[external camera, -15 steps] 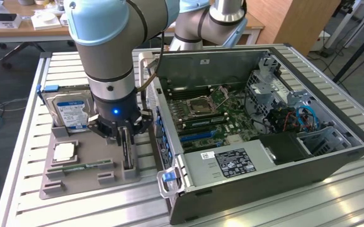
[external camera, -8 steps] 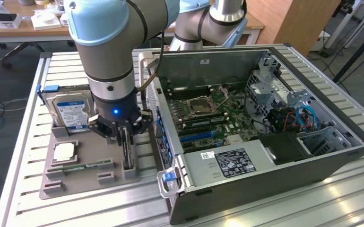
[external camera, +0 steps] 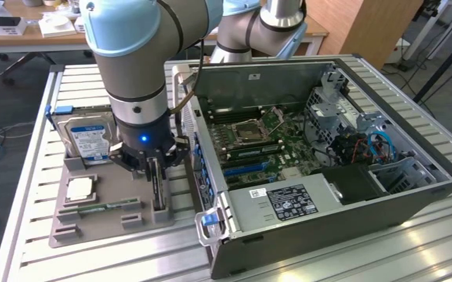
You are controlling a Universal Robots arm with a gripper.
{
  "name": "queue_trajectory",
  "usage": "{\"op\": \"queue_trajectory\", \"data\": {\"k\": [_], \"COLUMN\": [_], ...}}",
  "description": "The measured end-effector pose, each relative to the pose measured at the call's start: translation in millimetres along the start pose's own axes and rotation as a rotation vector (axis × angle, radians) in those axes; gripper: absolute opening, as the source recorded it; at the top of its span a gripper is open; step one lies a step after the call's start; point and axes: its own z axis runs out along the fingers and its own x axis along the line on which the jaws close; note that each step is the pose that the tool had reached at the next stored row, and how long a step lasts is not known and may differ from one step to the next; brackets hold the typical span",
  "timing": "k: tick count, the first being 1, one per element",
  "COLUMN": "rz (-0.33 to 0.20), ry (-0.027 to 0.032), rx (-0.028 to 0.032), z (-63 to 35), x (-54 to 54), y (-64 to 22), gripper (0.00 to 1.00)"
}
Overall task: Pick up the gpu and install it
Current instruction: 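Pick up the gpu and move the gpu toward the slot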
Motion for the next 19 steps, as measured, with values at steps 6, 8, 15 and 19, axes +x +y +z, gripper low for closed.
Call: {"op": "queue_trajectory", "data": {"k": [6,8,15,19], "rz": [0.000,0.000,0.000,0.000], "ry": [0.0000,0.0000,0.0000,0.0000], "rx": [0.0000,0.0000,0.0000,0.0000], "z": [0.0,0.0,0.0,0.0], "x": [0.0,0.0,0.0,0.0], "y": [0.0,0.0,0.0,0.0], "gripper": [0.35,0.35,0.26,0.26]}}
